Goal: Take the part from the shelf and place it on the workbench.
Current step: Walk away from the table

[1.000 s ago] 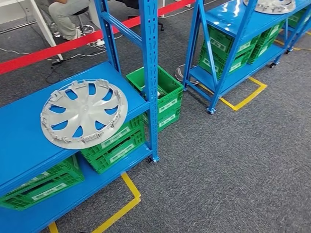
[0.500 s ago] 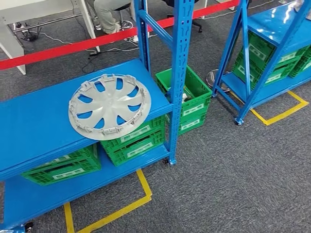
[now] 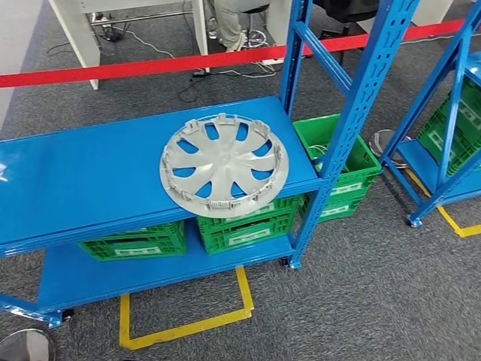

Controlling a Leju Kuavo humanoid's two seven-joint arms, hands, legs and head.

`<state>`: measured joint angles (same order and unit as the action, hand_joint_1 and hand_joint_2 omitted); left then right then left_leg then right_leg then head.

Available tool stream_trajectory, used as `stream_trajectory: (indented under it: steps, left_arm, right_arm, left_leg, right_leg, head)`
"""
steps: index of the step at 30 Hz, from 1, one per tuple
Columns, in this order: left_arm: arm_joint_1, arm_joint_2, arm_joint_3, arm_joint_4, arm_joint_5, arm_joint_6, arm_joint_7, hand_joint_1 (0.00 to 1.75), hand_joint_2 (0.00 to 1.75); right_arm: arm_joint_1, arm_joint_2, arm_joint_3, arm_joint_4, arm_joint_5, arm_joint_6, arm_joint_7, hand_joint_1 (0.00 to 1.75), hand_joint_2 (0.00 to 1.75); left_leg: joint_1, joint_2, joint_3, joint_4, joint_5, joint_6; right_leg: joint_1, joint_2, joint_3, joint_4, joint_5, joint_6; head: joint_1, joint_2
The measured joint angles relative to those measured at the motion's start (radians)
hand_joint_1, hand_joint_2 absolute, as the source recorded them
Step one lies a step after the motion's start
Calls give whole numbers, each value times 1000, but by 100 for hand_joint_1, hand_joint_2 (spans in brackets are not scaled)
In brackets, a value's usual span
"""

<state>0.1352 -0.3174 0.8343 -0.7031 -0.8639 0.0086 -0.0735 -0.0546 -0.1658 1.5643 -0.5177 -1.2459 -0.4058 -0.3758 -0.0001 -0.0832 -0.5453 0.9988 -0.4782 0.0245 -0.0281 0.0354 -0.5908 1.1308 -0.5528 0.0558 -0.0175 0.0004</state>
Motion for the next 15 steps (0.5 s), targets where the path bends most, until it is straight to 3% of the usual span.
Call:
stream_trajectory:
  steps: [1, 3, 5, 7, 9, 11, 12, 13, 15]
  left_arm:
    - [-1, 0, 0, 0, 0, 0, 0, 0, 0]
    - [-2, 1, 2, 0, 0, 0, 0, 0, 0]
    - [0, 2, 5, 0, -1, 0, 0, 0, 0]
    - [0, 2, 8, 0, -1, 0, 0, 0, 0]
    - [-3, 2, 9, 0, -1, 0, 0, 0, 0]
    - [-4, 2, 9, 0, -2, 0, 0, 0, 0]
    - [-3, 2, 9, 0, -3, 0, 0, 0, 0]
    - [-2, 2, 10, 0, -5, 0, 0, 0, 0]
    - [-1, 2, 10, 0, -7, 1, 0, 0, 0]
  right_arm:
    - [0, 1, 0, 0, 0, 0, 0, 0, 0]
    - [0, 2, -1, 0, 0, 0, 0, 0, 0]
    - [0, 5, 0, 0, 0, 0, 0, 0, 0]
    - [0, 7, -1, 0, 0, -1, 0, 0, 0]
    - [2, 8, -1, 0, 1, -2, 0, 0, 0]
    - [4, 8, -1, 0, 1, -4, 1, 0, 0]
    - [4, 8, -1, 0, 1, -5, 1, 0, 0]
    - [3, 8, -1, 0, 1, -5, 2, 0, 0]
    - [1, 9, -2, -1, 3, -8, 2, 0, 0]
  left_leg:
    - [0, -13, 0, 5, -4, -6]
    - [1, -37, -9, 11, -6, -18]
    - [5, -58, -16, 11, -3, -28]
    - [4, -23, -32, 44, -22, -38]
    - [3, 44, -85, 154, -80, -46]
    - [6, 71, -150, 281, -127, -50]
    - [7, 74, -164, 306, -125, -50]
    - [7, 76, -158, 290, -102, -48]
    - [2, 102, -99, 167, -28, -35]
  right_leg:
    - [-5, 28, 23, -60, 23, 0]
    - [-8, 65, 47, -107, 26, -7]
    - [-7, 45, 54, -110, 26, -22]
    - [-7, 15, 59, -113, 27, -37]
    - [-3, -19, 64, -115, 23, -49]
    - [2, -53, 68, -115, 17, -54]
    - [4, -69, 71, -115, 14, -54]
    - [5, -83, 75, -115, 10, -53]
    - [8, -108, 86, -116, 1, -50]
  head:
    - [1, 0]
    - [3, 0]
    - [3, 0]
    - [-4, 0]
    - [-11, 0]
    - [-12, 0]
    - [-12, 0]
    - [-13, 0]
    - [-13, 0]
